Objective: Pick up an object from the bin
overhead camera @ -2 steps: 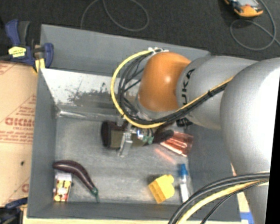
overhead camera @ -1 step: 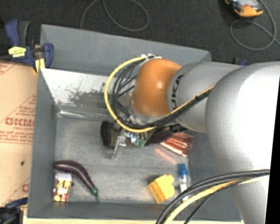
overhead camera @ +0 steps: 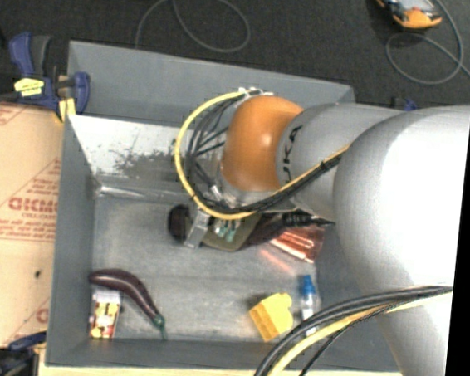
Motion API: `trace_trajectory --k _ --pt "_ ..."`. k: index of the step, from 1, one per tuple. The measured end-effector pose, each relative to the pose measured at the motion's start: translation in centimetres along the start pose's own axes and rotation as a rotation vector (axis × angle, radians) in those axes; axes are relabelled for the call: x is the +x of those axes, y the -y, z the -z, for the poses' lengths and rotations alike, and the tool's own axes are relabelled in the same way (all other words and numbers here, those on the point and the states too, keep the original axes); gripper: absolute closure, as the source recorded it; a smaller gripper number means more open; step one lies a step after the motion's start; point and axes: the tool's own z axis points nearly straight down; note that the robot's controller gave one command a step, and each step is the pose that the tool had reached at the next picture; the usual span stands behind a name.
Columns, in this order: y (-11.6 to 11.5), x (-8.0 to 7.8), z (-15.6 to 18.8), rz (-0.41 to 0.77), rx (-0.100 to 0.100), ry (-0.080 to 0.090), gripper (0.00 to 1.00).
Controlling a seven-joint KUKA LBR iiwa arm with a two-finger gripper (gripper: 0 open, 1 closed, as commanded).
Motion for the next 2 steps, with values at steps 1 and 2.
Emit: trace_trajectory --k 1,2 --pt "0.0 0.0 0.0 0.0 0.0 0.0 1.0" --pt "0.37 0.53 0.34 -0.027 0.001 -0.005 1.0"
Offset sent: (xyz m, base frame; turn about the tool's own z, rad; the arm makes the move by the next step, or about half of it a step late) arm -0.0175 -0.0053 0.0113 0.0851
